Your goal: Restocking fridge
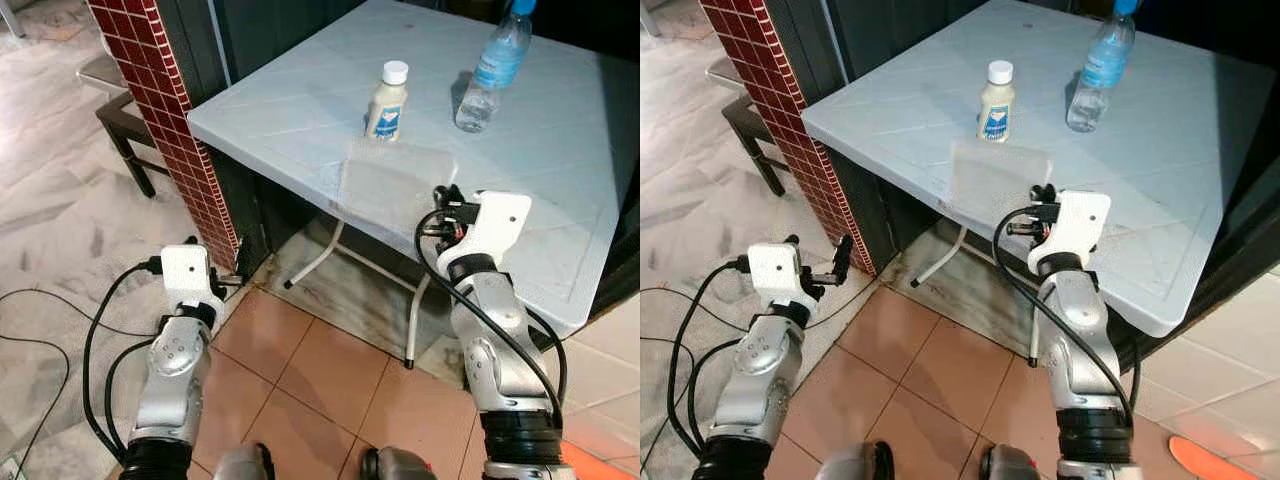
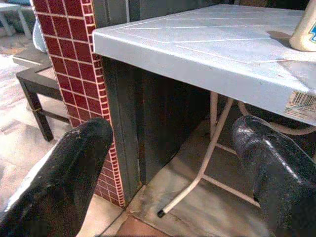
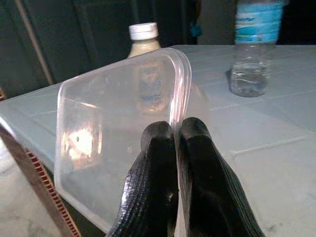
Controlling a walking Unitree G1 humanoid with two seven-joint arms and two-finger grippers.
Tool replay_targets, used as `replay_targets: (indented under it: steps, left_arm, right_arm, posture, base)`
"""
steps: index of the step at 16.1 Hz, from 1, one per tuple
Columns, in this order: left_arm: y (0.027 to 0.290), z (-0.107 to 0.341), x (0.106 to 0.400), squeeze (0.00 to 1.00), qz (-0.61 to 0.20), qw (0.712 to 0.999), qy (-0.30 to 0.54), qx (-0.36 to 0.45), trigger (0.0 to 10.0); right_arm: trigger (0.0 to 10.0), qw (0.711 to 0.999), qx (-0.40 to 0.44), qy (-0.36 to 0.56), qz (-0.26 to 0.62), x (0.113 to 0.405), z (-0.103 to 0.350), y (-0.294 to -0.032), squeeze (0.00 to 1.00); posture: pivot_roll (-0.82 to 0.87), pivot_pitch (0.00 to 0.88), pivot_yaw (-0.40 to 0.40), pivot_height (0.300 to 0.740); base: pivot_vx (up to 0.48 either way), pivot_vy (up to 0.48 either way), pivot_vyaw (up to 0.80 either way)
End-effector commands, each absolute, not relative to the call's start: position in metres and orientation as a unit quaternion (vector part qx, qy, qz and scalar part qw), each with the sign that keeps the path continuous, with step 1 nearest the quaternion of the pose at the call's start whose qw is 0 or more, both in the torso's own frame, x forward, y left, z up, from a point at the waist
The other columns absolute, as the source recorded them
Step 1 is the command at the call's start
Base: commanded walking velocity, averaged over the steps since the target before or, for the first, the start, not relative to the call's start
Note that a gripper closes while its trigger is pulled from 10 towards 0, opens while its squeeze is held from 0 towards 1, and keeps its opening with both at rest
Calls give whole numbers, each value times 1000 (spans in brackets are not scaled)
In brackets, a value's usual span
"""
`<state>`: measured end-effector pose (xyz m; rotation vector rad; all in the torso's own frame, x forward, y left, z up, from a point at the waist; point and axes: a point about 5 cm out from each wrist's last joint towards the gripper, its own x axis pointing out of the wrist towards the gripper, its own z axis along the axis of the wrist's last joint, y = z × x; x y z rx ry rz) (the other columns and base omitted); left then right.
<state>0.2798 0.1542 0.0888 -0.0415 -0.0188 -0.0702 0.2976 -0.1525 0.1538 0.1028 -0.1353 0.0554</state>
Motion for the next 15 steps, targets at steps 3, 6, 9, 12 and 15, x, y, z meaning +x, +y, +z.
replay_targets:
  steps: [3, 6, 9, 12, 15]
  left_arm:
    - [159, 83, 276, 0, -24, 1000, 2, -15, 10000]
    - [157, 83, 277, 0, -28, 1000, 3, -15, 10000]
    - [159, 83, 278, 0, -26, 1000, 3, -13, 10000]
    - [159, 82, 278, 0, -25, 1000, 6, -8, 10000]
    - [168, 66, 270, 0, -7, 999, 46, -10, 10000]
  right_arm:
    - [10000, 994, 40, -76, 61, 295, 159, -140, 0]
    - [10000, 994, 43, -74, 65, 295, 160, -139, 0]
    - [10000, 994, 39, -74, 70, 296, 160, -138, 0]
    - [10000, 994, 37, -72, 73, 296, 158, -138, 0]
    - [10000, 994, 45, -63, 82, 295, 151, -137, 0]
  posture:
    - [2, 71, 23, 740]
    - [3, 72, 20, 740]
    - [4, 67, 18, 740]
    - [3, 57, 22, 740]
    - [25, 18, 12, 740]
  base:
    - [-266, 0, 800]
    - [-264, 0, 800]
    - [-249, 0, 800]
    - [0, 0, 800]
    - [0, 0, 800]
